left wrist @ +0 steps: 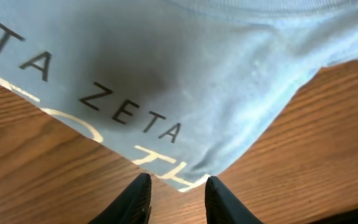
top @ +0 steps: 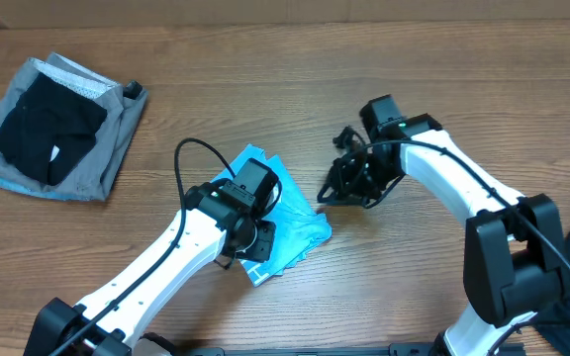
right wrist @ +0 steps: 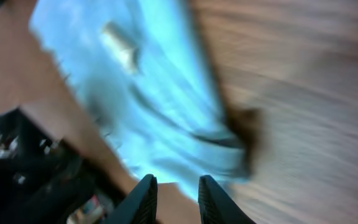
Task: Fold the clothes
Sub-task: 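Release the bundle and lift both grippers away from it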
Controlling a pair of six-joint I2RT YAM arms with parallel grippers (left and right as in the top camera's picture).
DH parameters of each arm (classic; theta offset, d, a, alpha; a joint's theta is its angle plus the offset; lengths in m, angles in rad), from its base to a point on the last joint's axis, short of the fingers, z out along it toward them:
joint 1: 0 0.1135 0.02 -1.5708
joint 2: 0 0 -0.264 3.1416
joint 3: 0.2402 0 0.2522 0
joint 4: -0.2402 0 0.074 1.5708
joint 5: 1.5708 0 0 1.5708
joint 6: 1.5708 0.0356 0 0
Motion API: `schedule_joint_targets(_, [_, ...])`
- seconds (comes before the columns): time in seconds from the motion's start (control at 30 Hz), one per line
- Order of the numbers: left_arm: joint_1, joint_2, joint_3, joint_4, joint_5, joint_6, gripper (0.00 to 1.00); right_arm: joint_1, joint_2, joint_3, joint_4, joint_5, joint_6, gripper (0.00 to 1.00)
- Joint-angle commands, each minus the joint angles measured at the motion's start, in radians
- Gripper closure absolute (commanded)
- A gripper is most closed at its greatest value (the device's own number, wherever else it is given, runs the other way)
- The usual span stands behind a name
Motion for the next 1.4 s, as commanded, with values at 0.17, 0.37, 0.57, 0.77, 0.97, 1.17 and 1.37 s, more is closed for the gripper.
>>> schedule_joint_targets(0.17, [0.005,0.074,-0.173,0.18,0.087,0.019,0.67,0.101,-0.013,-0.072,0.046,0.0,0.115,0.73])
schedule_joint_targets(0.37, [0.024,0.129,-0.229,0.198,0.153,0.0,0.81,0.111,-0.012,-0.215,0.129,0.072,0.327,0.73])
schedule_joint_targets(0.57, [0.097,0.125,-0.179,0.088,0.19,-0.006,0.81,0.094,-0.012,-0.364,0.221,0.071,0.449,0.77])
schedule_joint_targets(0.77, [0.202,0.091,-0.076,-0.071,0.153,0.058,0.71,0.064,-0.054,-0.318,0.182,0.075,0.396,0.78])
schedule_joint_targets(0.97, [0.299,0.021,0.056,-0.163,0.053,0.072,0.51,0.063,-0.155,-0.176,0.108,0.063,0.208,0.67])
schedule_joint_targets(1.17, [0.393,-0.007,0.107,-0.124,0.057,0.068,0.32,0.068,-0.166,-0.134,0.33,0.063,0.208,0.64])
schedule_joint_targets(1.37, [0.414,-0.003,0.106,-0.062,0.053,0.065,0.29,0.131,-0.055,-0.136,0.562,0.06,0.216,0.63])
